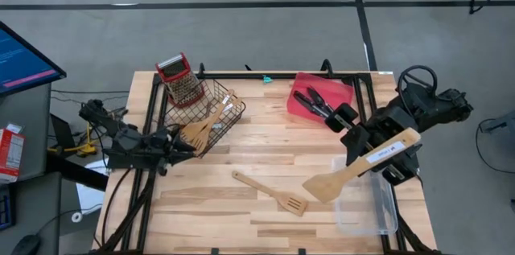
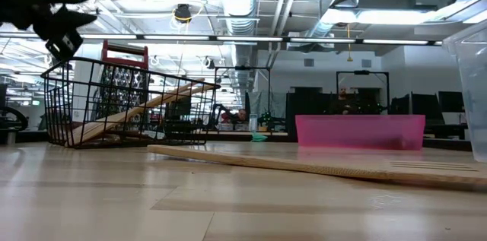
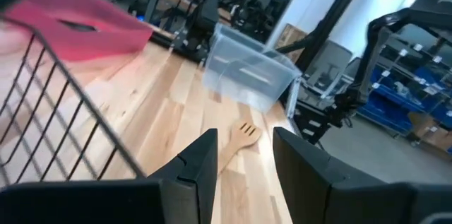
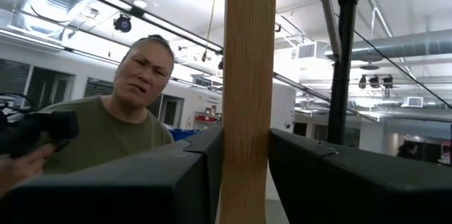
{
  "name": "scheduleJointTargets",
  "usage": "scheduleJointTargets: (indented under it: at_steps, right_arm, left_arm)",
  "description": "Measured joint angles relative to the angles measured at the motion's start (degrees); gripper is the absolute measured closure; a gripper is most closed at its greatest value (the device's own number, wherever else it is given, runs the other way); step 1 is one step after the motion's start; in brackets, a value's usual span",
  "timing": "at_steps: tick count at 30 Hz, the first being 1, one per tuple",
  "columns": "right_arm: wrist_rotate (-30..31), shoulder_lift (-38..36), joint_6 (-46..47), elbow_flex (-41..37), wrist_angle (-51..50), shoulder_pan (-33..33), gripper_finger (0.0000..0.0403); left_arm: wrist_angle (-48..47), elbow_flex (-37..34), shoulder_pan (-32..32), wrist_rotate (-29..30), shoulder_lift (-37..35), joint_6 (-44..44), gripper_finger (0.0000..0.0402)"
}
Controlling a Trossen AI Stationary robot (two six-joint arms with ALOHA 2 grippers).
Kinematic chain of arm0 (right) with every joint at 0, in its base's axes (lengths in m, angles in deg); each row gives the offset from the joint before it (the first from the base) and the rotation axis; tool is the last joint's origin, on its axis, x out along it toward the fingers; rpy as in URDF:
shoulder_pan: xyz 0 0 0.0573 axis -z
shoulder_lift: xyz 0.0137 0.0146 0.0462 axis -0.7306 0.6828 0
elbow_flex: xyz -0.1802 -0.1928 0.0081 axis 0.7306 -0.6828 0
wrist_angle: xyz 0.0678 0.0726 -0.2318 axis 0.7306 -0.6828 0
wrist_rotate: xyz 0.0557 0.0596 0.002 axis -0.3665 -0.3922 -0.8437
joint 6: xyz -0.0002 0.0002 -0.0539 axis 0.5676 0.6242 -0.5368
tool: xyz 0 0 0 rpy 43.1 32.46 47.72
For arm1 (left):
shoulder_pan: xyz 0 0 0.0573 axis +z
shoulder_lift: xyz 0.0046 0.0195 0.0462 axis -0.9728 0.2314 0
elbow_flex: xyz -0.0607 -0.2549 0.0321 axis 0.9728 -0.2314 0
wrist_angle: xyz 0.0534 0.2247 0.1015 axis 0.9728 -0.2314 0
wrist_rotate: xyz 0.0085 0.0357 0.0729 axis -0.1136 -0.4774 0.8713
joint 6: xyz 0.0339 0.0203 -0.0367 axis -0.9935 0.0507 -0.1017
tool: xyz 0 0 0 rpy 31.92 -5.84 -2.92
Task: Pick & Place Kitchen Items
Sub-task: Put the top brown spatula into the transparent bin
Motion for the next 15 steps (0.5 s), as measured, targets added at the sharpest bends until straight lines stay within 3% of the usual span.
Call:
scheduleJointTargets:
  at_steps: [15]
  right_arm:
    - [0.0, 0.02, -0.22, 0.0, -0.28, -1.34, 0.0283]
  left_arm:
    - [0.1, -1.74, 0.0, 0.58, 0.0, 1.58, 0.0284]
